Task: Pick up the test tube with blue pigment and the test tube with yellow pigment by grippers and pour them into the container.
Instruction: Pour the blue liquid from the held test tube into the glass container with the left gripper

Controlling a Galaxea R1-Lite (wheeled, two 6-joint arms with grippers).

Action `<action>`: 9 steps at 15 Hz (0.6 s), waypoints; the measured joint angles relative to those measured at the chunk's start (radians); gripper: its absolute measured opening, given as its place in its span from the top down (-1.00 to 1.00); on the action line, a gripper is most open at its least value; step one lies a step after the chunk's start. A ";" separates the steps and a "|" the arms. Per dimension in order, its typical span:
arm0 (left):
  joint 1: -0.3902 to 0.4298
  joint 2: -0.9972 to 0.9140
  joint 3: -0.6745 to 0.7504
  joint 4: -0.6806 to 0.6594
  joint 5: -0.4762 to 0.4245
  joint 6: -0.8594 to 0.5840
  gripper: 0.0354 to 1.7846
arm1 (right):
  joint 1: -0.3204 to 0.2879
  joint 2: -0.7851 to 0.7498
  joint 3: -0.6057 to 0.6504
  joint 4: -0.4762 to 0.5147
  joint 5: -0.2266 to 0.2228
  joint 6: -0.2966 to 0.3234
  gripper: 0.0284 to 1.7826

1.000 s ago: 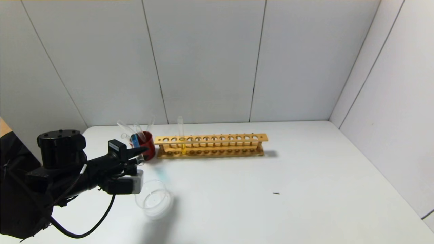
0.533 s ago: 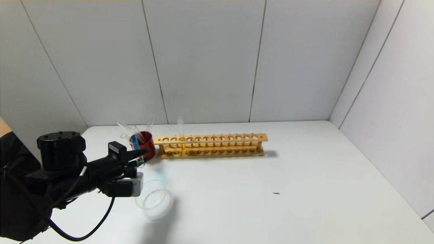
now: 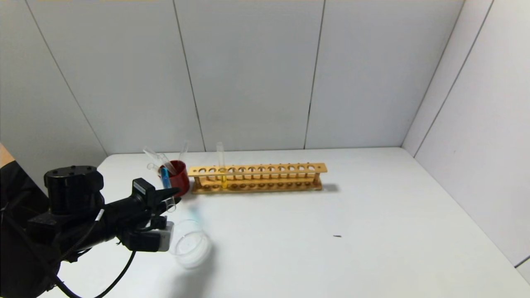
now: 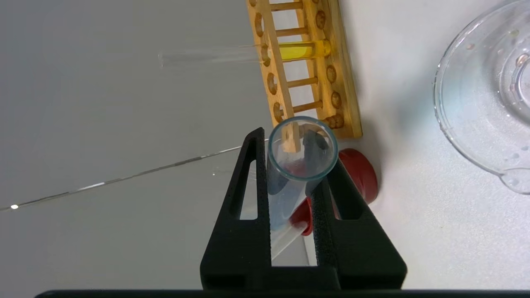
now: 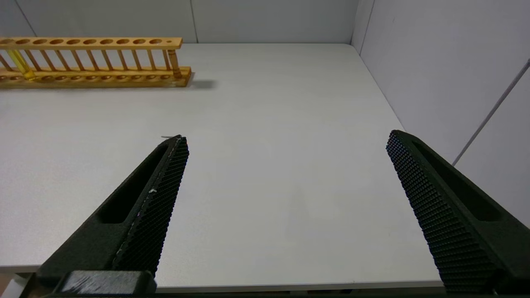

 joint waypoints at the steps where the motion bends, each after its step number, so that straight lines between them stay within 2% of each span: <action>1: 0.000 0.001 0.000 0.000 0.001 0.016 0.67 | 0.000 0.000 0.000 0.000 0.000 0.000 -0.96; 9: 0.006 0.026 0.002 0.000 0.007 0.094 0.67 | 0.000 0.000 0.000 0.000 0.000 0.000 -0.96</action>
